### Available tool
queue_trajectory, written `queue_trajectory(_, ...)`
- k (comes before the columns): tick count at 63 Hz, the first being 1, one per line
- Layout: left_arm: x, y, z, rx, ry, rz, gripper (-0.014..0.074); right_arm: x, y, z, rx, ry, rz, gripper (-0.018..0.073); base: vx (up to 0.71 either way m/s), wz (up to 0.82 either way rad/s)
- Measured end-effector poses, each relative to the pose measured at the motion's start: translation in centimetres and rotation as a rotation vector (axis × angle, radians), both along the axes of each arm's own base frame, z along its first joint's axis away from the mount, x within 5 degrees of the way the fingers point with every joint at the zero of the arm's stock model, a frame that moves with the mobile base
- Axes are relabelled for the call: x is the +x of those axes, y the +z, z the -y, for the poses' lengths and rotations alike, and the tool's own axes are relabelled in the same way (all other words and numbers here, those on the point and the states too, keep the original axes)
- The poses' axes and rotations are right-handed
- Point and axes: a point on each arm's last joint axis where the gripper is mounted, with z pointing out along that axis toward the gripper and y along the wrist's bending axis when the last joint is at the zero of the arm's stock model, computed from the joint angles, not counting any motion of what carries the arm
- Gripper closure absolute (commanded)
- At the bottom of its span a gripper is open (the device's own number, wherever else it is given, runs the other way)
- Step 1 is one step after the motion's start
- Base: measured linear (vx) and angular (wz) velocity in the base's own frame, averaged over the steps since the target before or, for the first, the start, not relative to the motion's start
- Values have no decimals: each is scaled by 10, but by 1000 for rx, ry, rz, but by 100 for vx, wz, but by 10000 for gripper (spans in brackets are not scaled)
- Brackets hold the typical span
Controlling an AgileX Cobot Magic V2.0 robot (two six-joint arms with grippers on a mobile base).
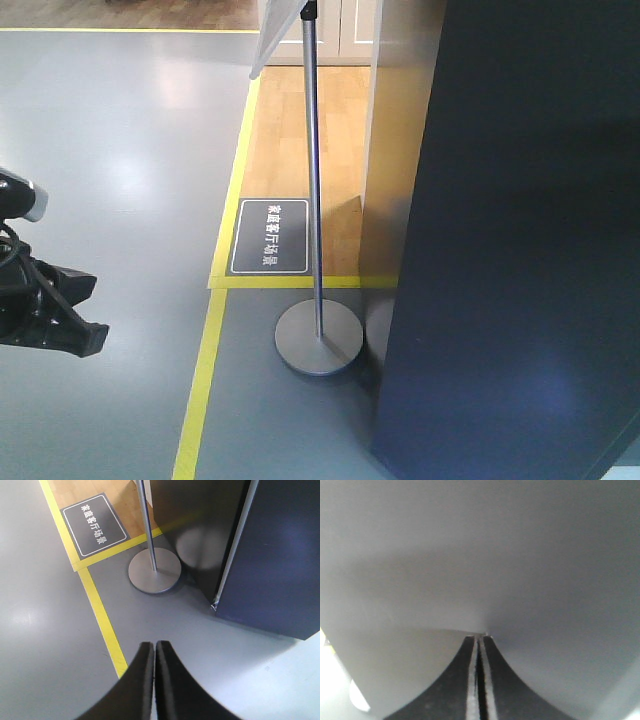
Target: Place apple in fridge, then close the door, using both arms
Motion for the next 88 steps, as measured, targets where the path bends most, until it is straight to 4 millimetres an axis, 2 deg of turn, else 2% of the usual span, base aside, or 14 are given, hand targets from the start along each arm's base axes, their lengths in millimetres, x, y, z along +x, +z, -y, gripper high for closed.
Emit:
queue_trajectory(11, 0, 0, 0, 0, 0, 0, 603, 20, -11, 4, 8, -4, -73, 563, 0, 0)
queue_trajectory(26, 0, 0, 0, 0, 0, 0, 603, 52, -6, 13, -1, -21, -154, 563, 0, 0)
queue_trajectory(68, 0, 0, 0, 0, 0, 0, 603, 129, 4, 28, -64, 2, -83, 563, 0, 0)
queue_trajectory(88, 0, 0, 0, 0, 0, 0, 603, 155, 6, 36, -50, -31, -152, 563, 0, 0)
